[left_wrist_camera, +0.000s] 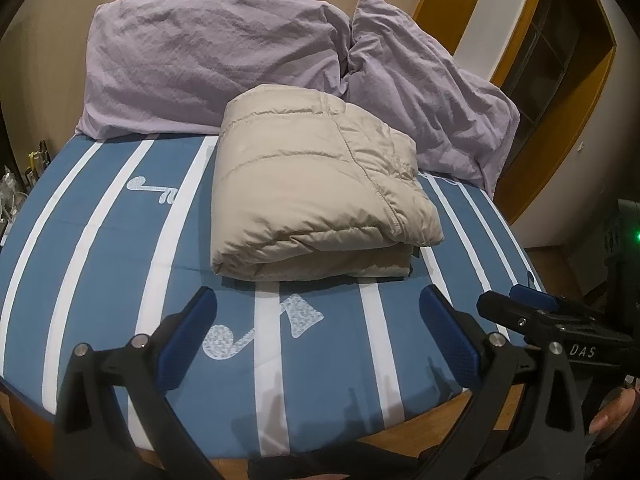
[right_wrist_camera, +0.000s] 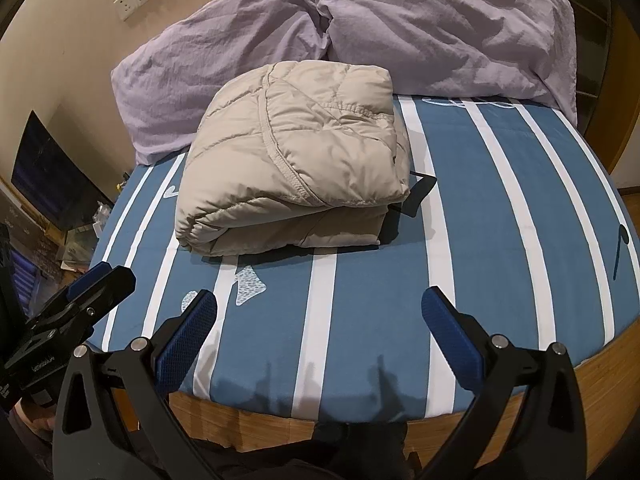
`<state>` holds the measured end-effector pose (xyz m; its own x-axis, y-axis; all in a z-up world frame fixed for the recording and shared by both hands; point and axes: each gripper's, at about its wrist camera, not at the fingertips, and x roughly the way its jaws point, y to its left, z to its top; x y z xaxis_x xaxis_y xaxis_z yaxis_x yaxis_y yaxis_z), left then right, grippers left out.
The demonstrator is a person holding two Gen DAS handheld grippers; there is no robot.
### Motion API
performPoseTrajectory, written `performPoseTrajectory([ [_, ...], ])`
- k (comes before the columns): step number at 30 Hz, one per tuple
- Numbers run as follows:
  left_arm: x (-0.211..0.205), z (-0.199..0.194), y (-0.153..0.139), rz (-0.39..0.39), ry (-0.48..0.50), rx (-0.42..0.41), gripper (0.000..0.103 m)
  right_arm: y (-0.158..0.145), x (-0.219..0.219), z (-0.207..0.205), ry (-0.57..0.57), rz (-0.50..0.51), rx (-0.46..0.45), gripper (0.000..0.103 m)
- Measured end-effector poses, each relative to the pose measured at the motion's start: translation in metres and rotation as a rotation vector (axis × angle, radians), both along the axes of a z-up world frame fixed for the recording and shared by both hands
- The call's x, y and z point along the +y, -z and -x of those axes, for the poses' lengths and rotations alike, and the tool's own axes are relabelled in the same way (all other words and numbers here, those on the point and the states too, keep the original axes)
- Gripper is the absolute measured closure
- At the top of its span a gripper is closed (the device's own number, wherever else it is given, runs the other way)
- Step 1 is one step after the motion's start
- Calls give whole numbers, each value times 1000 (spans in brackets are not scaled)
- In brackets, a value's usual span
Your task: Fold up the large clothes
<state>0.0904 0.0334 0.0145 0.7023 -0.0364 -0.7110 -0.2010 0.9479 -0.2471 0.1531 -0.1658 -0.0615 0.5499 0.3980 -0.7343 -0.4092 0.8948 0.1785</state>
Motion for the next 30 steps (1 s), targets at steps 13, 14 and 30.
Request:
performPoseTrajectory([
  [13, -1, -1, 1, 3, -3, 3, 2, 3, 5, 1, 8, -2, 11, 1],
  [14, -1, -1, 1, 4, -2, 3, 2, 3, 5, 1, 10, -2, 12, 1],
  [30, -3, -2, 2, 1, -3, 6, 2, 5, 4, 2, 15, -4, 16, 1],
])
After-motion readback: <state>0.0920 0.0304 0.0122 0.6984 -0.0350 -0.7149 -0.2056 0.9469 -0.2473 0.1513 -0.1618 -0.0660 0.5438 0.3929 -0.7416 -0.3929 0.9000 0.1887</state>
